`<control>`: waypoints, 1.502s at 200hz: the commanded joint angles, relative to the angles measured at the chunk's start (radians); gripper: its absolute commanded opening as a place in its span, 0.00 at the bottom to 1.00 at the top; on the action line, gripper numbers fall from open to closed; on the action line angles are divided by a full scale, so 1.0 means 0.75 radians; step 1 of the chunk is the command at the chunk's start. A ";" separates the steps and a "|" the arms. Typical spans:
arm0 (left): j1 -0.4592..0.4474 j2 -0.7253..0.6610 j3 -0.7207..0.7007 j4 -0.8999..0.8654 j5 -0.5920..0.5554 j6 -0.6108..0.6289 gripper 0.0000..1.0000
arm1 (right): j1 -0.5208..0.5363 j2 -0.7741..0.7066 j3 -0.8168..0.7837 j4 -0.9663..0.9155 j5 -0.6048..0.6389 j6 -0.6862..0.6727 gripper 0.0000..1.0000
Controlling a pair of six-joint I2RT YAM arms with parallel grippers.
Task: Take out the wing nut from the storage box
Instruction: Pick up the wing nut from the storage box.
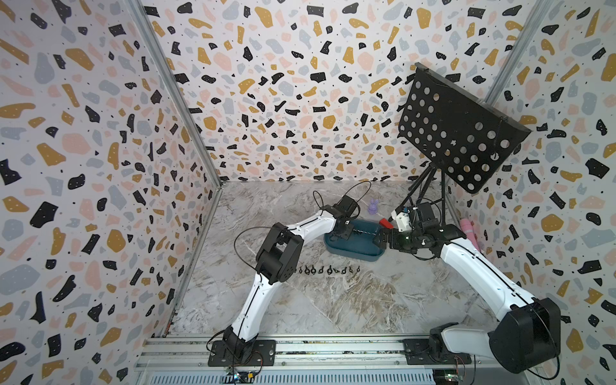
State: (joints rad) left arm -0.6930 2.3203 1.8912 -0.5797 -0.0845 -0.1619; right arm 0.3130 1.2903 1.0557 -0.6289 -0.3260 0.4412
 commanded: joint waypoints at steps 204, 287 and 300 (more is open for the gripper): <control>-0.003 0.036 0.022 0.018 0.161 0.019 0.52 | -0.006 -0.035 -0.012 -0.013 -0.010 -0.001 1.00; -0.042 -0.076 -0.091 0.082 0.303 -0.121 0.50 | -0.005 -0.035 -0.012 -0.012 -0.012 0.001 1.00; -0.042 -0.095 -0.101 0.086 0.284 -0.121 0.48 | -0.006 -0.035 -0.014 -0.011 -0.012 0.001 1.00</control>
State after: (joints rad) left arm -0.7155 2.3127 1.8393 -0.5385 0.1150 -0.2260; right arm 0.3134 1.2892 1.0466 -0.6285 -0.3290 0.4450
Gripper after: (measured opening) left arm 0.494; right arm 0.999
